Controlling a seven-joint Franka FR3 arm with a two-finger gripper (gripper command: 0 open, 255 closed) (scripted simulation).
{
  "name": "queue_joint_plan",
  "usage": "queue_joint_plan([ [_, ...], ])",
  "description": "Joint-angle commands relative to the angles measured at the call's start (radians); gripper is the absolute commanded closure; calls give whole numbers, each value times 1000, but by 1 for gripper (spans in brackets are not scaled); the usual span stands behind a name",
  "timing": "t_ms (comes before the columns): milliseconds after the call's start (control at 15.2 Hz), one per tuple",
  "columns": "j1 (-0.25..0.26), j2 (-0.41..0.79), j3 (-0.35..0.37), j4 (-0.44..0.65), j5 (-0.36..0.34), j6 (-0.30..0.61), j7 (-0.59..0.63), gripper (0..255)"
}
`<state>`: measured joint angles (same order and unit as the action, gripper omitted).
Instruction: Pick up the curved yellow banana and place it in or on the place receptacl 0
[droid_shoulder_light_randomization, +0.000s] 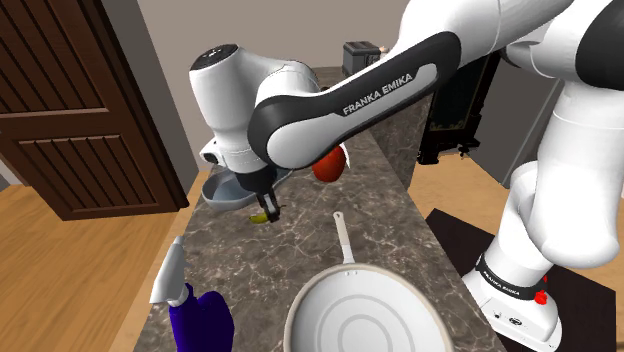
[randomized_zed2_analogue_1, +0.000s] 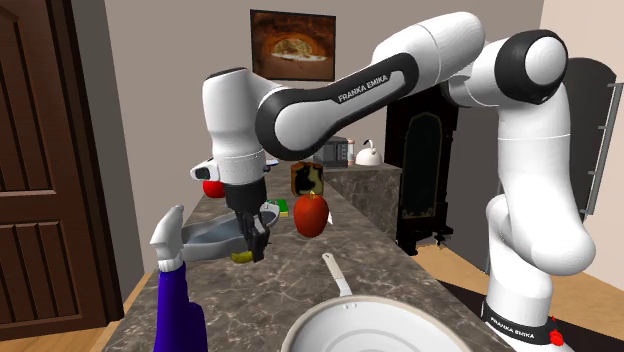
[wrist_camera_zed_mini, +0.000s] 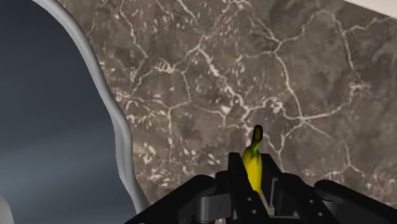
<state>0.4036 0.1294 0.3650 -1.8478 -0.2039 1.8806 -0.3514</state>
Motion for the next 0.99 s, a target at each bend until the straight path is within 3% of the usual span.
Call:
queue_joint_plan([
  [0, 0, -6, 1, 20, 4, -25, -5, 255],
  [924, 4, -24, 5, 186, 18, -206, -34, 255],
])
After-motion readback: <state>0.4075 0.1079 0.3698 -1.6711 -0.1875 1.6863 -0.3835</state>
